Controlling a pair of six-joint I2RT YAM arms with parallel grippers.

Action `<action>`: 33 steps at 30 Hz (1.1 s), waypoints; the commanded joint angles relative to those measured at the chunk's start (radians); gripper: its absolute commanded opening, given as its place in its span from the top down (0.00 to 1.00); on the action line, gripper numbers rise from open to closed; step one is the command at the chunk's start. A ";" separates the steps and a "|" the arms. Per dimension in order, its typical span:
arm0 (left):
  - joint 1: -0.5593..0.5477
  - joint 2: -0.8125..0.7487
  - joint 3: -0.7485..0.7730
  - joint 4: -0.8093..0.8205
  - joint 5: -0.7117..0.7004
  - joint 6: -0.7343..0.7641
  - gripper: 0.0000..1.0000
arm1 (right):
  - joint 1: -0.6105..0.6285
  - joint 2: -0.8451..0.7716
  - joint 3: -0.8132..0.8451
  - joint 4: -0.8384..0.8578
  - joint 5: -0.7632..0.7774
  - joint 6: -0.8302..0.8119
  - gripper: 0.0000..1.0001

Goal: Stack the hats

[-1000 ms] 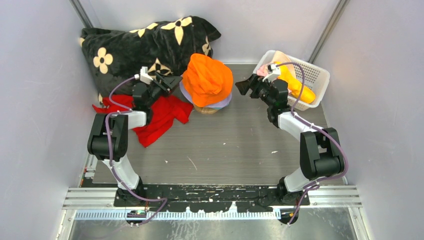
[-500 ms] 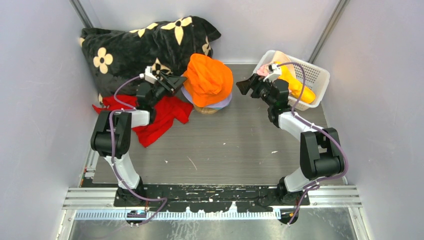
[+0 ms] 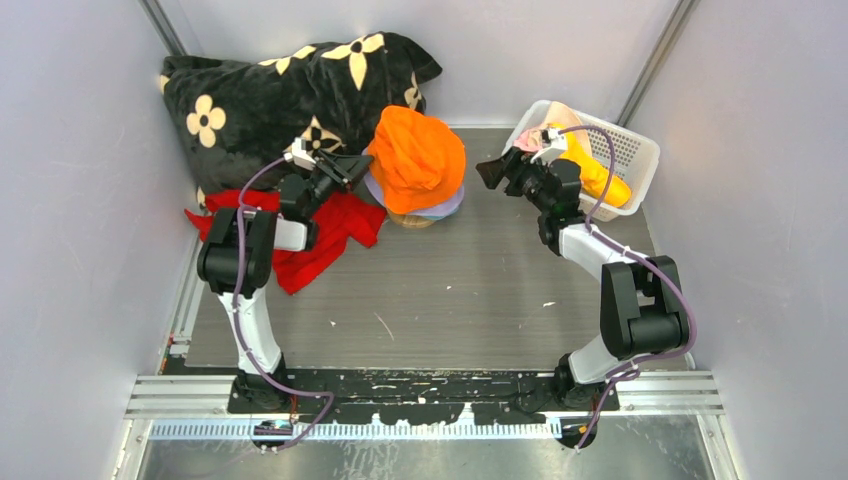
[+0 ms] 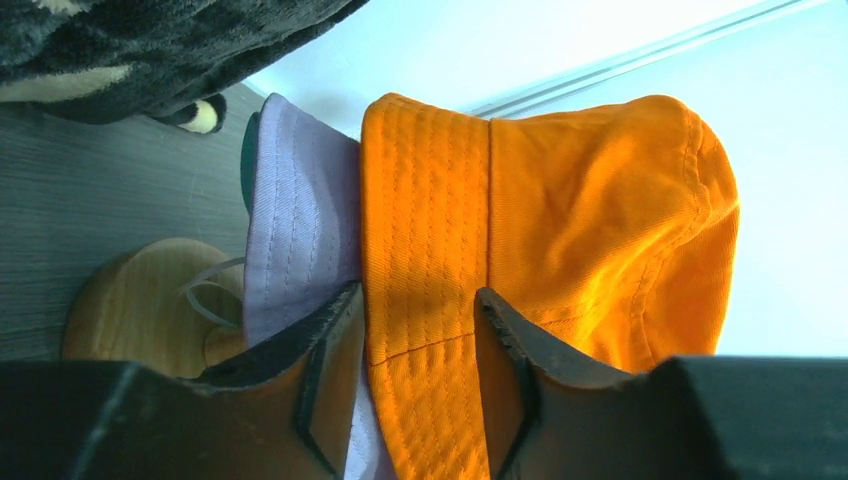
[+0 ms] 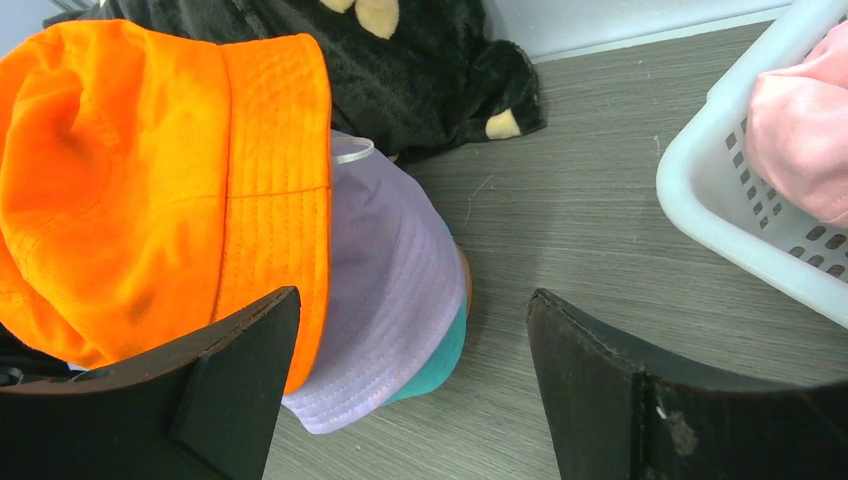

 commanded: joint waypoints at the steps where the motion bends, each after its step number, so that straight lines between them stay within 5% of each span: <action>1: -0.004 0.020 0.021 0.187 0.018 -0.050 0.61 | -0.008 -0.029 0.006 0.070 -0.012 0.004 0.12; 12: 0.000 0.005 -0.004 0.187 0.008 -0.040 1.00 | -0.009 0.011 0.052 0.087 -0.034 0.018 0.12; 23: 0.045 0.044 -0.073 0.137 -0.016 -0.065 1.00 | -0.012 0.159 0.114 0.231 -0.207 0.173 0.15; 33: 0.046 0.097 -0.017 0.096 0.014 -0.072 1.00 | -0.012 0.331 0.167 0.525 -0.377 0.407 0.17</action>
